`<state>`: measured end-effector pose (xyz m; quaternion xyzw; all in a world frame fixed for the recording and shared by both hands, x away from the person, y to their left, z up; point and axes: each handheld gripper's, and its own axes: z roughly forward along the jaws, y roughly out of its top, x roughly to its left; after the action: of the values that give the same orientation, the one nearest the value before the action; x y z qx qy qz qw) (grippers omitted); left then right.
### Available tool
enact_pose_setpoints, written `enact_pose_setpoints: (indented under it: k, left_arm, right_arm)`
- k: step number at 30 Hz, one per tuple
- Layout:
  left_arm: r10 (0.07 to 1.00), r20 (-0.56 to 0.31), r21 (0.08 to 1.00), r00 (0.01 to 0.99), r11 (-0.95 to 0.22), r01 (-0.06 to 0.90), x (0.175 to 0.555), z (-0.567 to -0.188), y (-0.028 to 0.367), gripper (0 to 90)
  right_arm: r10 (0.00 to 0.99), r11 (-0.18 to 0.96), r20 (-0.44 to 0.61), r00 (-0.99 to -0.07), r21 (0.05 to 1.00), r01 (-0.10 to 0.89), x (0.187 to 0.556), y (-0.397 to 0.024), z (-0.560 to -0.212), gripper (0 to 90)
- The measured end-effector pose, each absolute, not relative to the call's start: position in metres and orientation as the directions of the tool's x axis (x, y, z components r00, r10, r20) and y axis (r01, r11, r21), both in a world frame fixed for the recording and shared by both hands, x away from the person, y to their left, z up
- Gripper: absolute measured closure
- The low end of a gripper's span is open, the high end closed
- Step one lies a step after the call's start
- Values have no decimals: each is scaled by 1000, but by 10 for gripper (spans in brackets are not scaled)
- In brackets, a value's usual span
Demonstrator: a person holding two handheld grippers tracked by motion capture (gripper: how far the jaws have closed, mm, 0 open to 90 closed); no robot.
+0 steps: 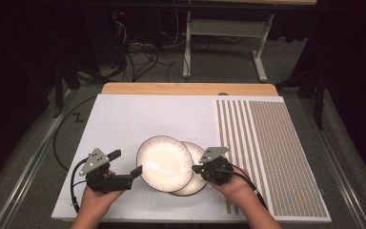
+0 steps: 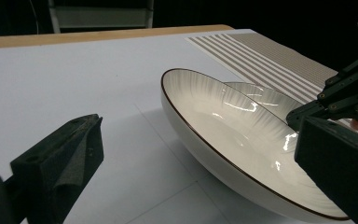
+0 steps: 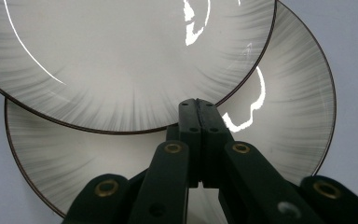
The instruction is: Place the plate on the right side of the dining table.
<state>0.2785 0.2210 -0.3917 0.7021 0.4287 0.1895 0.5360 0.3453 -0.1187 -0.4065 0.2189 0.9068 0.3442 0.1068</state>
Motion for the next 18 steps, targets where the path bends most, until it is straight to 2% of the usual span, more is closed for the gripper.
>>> enact_pose_setpoints:
  k: [7,18]
  left_arm:
    - [790,-204,892,578,-92,442,283,-386,218,18]
    - [762,-301,815,574,-107,569,302,-385,212,24]
  right_arm:
    - [470,668,-44,-882,671,322,345,-119,-406,900]
    - [467,670,-45,-883,670,320,345,-119,-406,900]
